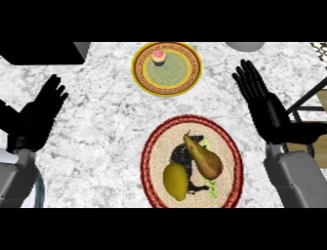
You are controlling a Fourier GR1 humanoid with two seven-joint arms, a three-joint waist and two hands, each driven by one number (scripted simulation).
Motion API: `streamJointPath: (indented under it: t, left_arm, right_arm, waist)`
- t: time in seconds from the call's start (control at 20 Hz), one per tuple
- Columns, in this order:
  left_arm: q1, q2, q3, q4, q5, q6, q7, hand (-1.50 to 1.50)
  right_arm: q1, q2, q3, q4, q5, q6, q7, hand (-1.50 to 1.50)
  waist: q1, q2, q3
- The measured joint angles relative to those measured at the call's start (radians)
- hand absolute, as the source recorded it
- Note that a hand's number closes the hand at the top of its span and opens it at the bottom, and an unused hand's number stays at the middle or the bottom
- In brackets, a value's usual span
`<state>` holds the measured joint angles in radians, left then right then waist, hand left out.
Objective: Pick the lemon from the placemat and place it in the tiered shelf
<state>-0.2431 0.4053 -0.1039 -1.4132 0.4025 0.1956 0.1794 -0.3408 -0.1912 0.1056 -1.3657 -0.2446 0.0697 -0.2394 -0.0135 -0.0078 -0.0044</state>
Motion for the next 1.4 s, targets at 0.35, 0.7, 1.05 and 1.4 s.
streamJointPath:
  t: [0.35,0.7,1.05,1.4]
  left_arm:
    - [0.027,0.011,0.010,-0.060,-0.098,0.067,-0.073,0.00]
    - [0.104,-0.020,-0.003,-0.175,-0.162,0.124,-0.076,0.00]
    - [0.151,-0.046,-0.023,-0.207,-0.196,0.148,-0.084,0.00]
    - [0.146,-0.039,-0.015,-0.220,-0.203,0.148,-0.068,0.00]
  right_arm:
    - [-0.053,0.071,0.167,-0.062,0.141,-0.087,0.189,-1.50]
    - [0.029,0.140,0.216,-0.159,0.077,-0.138,0.285,-1.50]
    - [-0.008,-0.038,0.303,-0.375,0.097,0.043,0.490,-1.50]
    - [-0.160,-0.177,0.445,-0.528,0.233,0.172,0.794,-1.50]
  waist:
    - [0.025,-0.002,0.001]
    - [0.018,0.003,0.004]
    - [0.008,-0.002,0.003]
    - [0.009,-0.005,0.001]
